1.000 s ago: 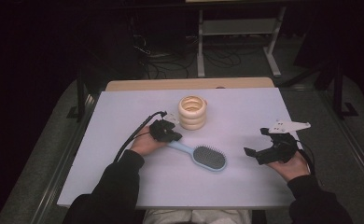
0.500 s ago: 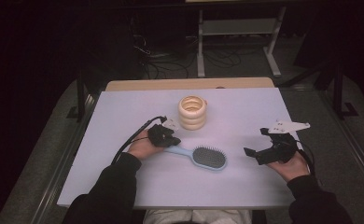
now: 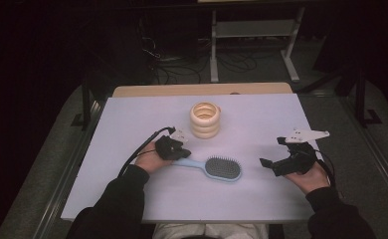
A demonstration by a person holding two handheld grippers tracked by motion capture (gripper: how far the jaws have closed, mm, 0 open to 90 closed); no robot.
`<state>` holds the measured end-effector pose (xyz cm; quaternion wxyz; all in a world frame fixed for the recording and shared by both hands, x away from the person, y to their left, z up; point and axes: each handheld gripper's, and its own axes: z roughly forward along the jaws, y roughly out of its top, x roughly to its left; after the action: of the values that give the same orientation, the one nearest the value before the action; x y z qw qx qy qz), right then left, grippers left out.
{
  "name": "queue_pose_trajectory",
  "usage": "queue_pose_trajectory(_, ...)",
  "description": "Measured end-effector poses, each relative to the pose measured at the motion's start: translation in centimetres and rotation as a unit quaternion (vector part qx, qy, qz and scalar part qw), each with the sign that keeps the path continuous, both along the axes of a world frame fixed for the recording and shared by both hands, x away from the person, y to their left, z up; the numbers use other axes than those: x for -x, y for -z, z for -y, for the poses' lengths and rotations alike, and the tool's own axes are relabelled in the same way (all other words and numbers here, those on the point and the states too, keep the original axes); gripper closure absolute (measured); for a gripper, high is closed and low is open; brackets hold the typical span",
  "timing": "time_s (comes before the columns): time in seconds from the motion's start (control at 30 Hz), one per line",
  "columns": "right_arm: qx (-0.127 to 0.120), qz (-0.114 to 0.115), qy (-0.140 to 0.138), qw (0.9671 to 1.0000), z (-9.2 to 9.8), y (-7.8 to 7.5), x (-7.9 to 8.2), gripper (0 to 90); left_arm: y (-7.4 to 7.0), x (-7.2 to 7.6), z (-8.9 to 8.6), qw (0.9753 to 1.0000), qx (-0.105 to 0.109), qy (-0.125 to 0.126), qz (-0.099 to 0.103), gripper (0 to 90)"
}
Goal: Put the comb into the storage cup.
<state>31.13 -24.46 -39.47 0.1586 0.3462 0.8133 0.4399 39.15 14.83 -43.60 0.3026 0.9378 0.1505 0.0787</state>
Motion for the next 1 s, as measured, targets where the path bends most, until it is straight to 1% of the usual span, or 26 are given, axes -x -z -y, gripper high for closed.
queue_pose_trajectory(0.17,0.001,0.000,0.000,1.0000,0.0,0.0,0.0,0.0,-0.1,0.5,-0.1,1.0000,-0.005,0.000,0.001,90.0)
queue_pose_trajectory(0.37,0.004,-0.001,0.000,1.0000,0.0,0.0,0.0,0.0,-0.2,1.2,-0.3,0.9998,-0.018,0.005,0.010,90.0)
queue_pose_trajectory(0.5,0.009,-0.004,-0.003,1.0000,-0.1,0.1,0.0,0.0,-0.4,1.9,-0.2,0.9992,-0.031,0.016,0.017,90.0)
queue_pose_trajectory(0.7,0.010,-0.003,-0.002,0.9999,-0.1,0.1,0.0,0.0,-0.6,3.0,-0.4,0.9985,-0.040,0.028,0.023,90.0)
queue_pose_trajectory(0.77,0.011,-0.003,-0.002,0.9999,-0.2,0.1,0.0,0.0,-0.6,3.3,-0.4,0.9984,-0.042,0.029,0.023,90.0)
queue_pose_trajectory(0.87,0.013,-0.004,-0.002,0.9999,-0.2,0.1,-0.1,0.0,-0.6,3.6,-0.5,0.9979,-0.050,0.034,0.024,90.0)
queue_pose_trajectory(0.9,0.013,-0.004,-0.001,0.9999,-0.2,0.1,-0.1,0.0,-0.6,3.8,-0.6,0.9980,-0.048,0.034,0.023,90.0)
queue_pose_trajectory(1.0,0.013,-0.006,-0.001,0.9999,-0.2,0.2,-0.1,0.0,-0.6,4.2,-0.8,0.9979,-0.049,0.037,0.018,90.0)
